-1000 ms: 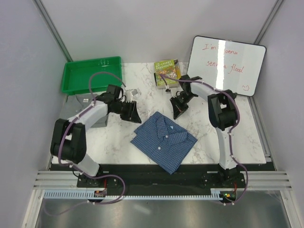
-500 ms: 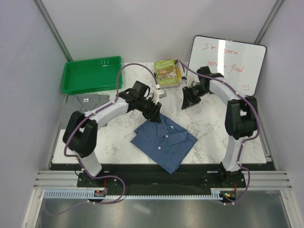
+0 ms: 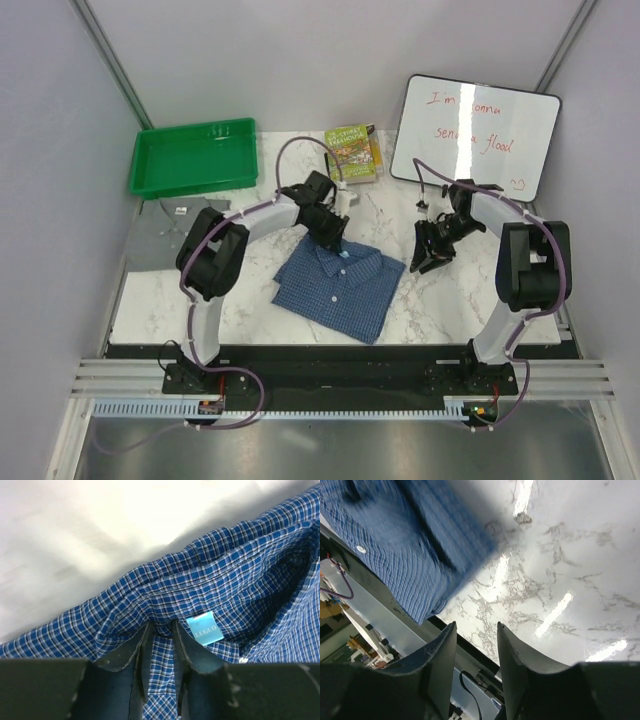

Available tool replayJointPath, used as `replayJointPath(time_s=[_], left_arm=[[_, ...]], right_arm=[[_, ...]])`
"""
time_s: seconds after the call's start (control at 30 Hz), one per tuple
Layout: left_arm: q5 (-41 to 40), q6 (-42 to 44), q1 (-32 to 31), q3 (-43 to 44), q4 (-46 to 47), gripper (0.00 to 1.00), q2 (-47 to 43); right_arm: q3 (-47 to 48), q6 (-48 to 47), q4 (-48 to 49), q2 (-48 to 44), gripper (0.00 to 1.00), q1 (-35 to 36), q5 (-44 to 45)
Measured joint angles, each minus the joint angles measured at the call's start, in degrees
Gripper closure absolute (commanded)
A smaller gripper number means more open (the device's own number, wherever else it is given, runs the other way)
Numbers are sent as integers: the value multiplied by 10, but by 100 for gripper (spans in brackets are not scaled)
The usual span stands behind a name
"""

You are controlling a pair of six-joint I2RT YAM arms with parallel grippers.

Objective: Fold and stack the long sleeve shirts
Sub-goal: Fold the shirt

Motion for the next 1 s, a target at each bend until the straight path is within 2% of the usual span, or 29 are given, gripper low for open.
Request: replayJointPath(time_s=[0.17,0.23,0.27,0.33,0.47,0.67,0.7,0.83,0.93,0.97,1.0], left_arm=[[-1,-65,117,-45,21,61,-29],[6,-70,144,-48,20,59,-35],[13,-71,151,-48,21,58,-35],[37,-62,151,-41,14,57,-35],[77,-39,128,12,-20,55,-38],[67,-39,38,66,-28,52,-75],[62,-41,19,72,-29,40,-75],[32,-63,-39,101,-40,38,-57],[0,-89,-58,126,-42,37,-26],[-8,-94,-60,130,-42,26,-18],[-24,-102,-63,134,-44,26,-9]], right_arm=[[29,20,20,28,64,2,-32],[30,40,40,30,67,3,-51],[30,50,53,31,72,3,-61],[26,79,89,31,75,3,-79],[4,143,177,31,80,7,-98],[-20,222,280,51,81,26,-121],[-28,231,296,55,81,34,-123],[-66,264,336,63,80,66,-134],[-80,283,356,65,80,74,-138],[-83,290,363,65,80,74,-139],[-87,297,373,65,80,73,-141]])
